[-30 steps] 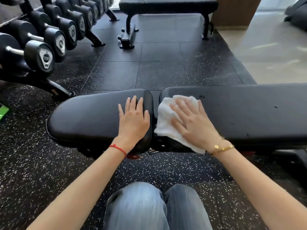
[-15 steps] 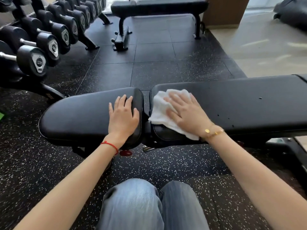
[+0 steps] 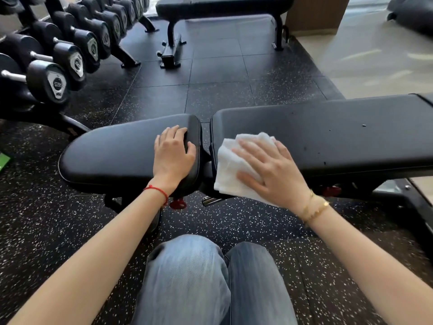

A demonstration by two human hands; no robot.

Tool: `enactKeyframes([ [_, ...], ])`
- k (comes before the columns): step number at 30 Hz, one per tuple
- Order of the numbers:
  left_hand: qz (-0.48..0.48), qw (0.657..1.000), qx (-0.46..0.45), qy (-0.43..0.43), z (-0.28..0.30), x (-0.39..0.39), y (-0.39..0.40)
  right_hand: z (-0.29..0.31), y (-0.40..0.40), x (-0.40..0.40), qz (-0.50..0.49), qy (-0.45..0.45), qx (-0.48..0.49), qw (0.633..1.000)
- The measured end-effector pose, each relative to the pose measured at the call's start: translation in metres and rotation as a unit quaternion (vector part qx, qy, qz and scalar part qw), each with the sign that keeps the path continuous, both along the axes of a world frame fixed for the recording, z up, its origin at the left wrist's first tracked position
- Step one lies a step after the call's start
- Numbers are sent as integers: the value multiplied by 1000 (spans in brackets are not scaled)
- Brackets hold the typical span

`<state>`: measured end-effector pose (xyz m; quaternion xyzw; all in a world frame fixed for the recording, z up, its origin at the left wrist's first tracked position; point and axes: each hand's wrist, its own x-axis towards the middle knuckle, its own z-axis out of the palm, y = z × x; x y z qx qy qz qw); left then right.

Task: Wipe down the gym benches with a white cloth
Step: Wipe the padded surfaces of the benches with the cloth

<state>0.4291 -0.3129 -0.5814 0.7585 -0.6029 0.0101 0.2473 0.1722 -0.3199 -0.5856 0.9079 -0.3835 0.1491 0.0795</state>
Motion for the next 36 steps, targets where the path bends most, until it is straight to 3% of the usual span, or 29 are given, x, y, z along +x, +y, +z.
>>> enactKeyframes([
  [8,-4,1000,1,0,-3,2,-1,-20,15,23,42,13,-142,989],
  [12,-4,1000,4,-4,-3,3,-1,-23,5,-28,-41,-54,-143,987],
  [15,-3,1000,6,-4,-1,2,-1,-19,9,-7,-82,-74,-151,982],
  [20,-12,1000,8,-1,-1,4,0,-16,15,20,-16,-70,-129,989],
  [25,-9,1000,11,-1,1,3,1,-19,10,-27,-62,-34,-127,989],
  [31,-11,1000,12,-2,1,2,2,-24,21,42,-44,-3,-152,987],
  [36,-11,1000,12,-4,0,5,1,-29,10,-21,-83,-55,-141,985],
])
